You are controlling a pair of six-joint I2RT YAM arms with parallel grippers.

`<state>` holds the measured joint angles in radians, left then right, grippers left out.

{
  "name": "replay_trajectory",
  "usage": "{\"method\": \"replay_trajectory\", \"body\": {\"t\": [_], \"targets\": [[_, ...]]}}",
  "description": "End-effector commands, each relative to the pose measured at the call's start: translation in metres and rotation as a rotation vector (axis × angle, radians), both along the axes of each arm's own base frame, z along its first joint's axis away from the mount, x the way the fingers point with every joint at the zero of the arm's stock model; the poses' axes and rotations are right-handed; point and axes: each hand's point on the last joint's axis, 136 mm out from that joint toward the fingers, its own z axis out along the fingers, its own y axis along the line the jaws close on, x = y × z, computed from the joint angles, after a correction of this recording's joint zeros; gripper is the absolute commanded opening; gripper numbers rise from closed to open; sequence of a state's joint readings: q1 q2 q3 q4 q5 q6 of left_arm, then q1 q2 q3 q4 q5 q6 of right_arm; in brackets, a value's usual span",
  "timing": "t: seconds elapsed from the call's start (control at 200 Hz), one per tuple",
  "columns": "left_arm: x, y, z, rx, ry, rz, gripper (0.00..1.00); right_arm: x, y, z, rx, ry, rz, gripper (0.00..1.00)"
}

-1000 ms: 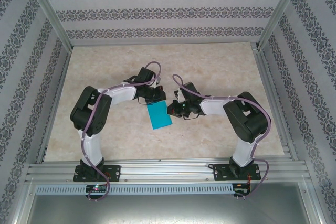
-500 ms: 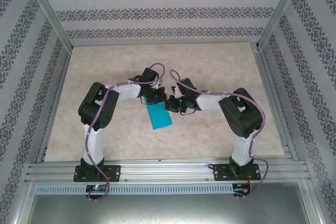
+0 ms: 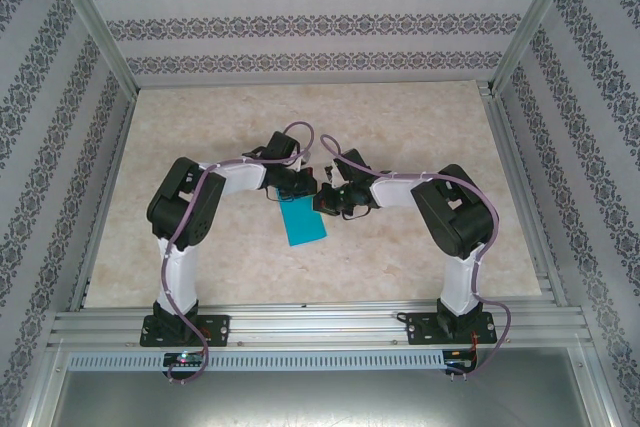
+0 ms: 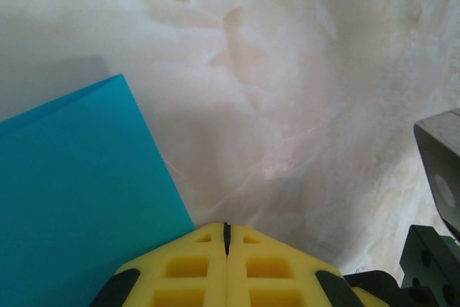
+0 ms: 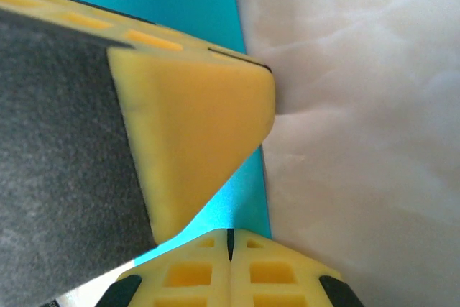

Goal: Fold a paper plane with a square sheet of paper (pick it up from the middle)
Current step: Fold the square sheet of paper in half at the center of the table.

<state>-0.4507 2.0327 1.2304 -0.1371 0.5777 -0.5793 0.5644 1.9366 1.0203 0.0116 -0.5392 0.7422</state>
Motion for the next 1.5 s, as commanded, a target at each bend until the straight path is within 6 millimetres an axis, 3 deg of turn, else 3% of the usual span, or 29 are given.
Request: {"method": "replay_trajectory", "body": {"t": [0.0, 0.095, 0.42, 0.699, 1.244, 1.364, 1.494], "targets": [[-0.003, -0.006, 0.023, -0.055, -0.089, -0.042, 0.0, 0.001, -0.01, -0.017, -0.059, 0.02, -0.011, 0.0], [-0.005, -0.005, 0.023, -0.066, -0.106, -0.035, 0.0, 0.001, -0.011, -0.018, -0.061, 0.021, -0.011, 0.0], [-0.023, 0.018, -0.028, 0.064, 0.02, 0.023, 0.0, -0.006, -0.015, -0.019, -0.079, 0.021, 0.027, 0.0], [-0.043, 0.045, -0.063, 0.178, 0.106, 0.106, 0.0, -0.034, -0.022, -0.011, -0.063, 0.024, 0.16, 0.0], [-0.045, 0.048, -0.068, 0.193, 0.115, 0.126, 0.0, -0.104, -0.055, -0.017, -0.107, 0.145, 0.227, 0.0], [-0.044, 0.046, -0.066, 0.183, 0.111, 0.122, 0.0, -0.101, -0.058, -0.005, -0.113, 0.116, 0.222, 0.0], [-0.042, 0.043, -0.064, 0.164, 0.106, 0.114, 0.0, -0.078, -0.044, 0.03, -0.06, 0.022, 0.194, 0.0]]}}
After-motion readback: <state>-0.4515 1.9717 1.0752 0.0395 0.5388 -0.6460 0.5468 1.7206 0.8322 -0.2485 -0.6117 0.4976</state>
